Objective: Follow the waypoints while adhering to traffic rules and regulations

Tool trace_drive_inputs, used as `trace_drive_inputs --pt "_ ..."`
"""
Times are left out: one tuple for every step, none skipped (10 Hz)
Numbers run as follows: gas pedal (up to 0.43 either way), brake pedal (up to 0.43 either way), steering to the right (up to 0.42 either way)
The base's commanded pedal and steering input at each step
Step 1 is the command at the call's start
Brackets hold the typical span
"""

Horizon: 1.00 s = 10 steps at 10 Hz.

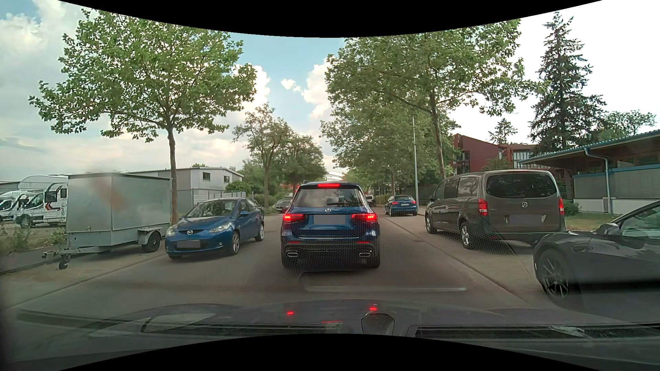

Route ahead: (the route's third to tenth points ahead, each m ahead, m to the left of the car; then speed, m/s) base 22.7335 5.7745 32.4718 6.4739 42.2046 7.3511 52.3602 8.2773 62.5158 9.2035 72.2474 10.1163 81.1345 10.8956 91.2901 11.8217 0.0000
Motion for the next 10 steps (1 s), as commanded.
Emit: trace_drive_inputs --pt "0.0 0.189 0.009" --pt "0.0 0.189 0.009" --pt "0.0 0.189 0.009" --pt "0.0 0.189 0.009" --pt "0.0 0.189 0.009" --pt "0.0 0.189 0.009" --pt "0.0 0.189 0.009" --pt "0.0 0.189 0.009" --pt "0.0 0.189 0.009" --pt "0.0 0.189 0.009"
